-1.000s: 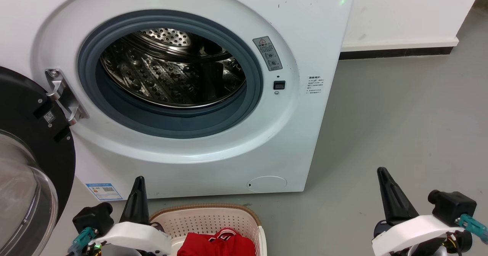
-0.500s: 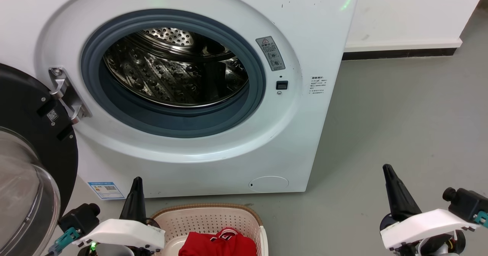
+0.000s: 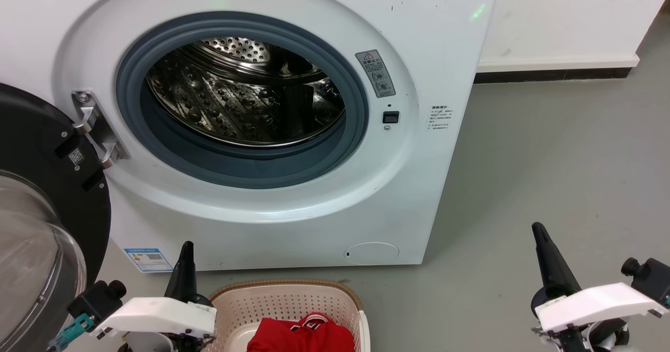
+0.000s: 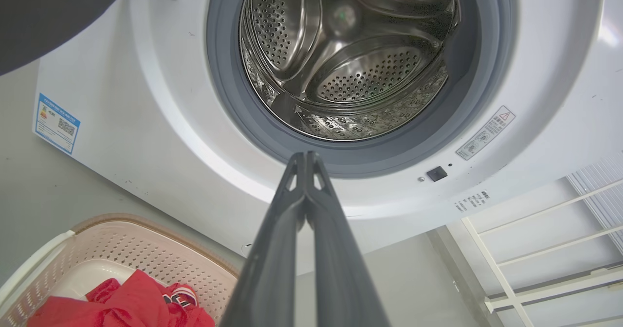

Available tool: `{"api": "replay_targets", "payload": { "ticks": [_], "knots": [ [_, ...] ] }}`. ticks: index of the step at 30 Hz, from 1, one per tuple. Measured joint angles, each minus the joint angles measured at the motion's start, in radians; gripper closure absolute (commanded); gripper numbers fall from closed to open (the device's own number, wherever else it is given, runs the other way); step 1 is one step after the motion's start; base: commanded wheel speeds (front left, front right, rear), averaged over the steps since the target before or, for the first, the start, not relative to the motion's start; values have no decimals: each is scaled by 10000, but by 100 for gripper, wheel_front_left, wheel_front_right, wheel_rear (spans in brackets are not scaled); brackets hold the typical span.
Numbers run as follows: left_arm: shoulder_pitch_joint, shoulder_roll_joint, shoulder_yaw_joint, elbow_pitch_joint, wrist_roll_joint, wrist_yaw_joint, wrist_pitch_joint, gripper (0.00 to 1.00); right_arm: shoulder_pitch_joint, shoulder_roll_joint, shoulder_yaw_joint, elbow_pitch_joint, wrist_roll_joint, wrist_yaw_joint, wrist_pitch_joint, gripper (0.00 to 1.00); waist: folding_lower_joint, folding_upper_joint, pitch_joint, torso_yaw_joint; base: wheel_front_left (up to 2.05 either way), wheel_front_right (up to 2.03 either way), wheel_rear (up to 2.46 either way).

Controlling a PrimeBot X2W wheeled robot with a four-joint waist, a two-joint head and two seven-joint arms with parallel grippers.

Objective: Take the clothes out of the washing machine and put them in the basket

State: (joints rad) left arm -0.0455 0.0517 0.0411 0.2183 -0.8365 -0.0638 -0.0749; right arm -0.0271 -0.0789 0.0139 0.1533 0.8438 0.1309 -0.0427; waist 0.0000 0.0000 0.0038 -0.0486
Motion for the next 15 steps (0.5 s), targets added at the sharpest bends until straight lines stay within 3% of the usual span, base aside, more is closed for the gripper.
{"api": "replay_targets", "payload": {
  "ticks": [15],
  "knots": [
    [-151,-4,184,65,-1864,-153,456,100,-156,-33,-153,203,1946,0,261,100,0,0,-1,90,0,0,0]
  ]
}}
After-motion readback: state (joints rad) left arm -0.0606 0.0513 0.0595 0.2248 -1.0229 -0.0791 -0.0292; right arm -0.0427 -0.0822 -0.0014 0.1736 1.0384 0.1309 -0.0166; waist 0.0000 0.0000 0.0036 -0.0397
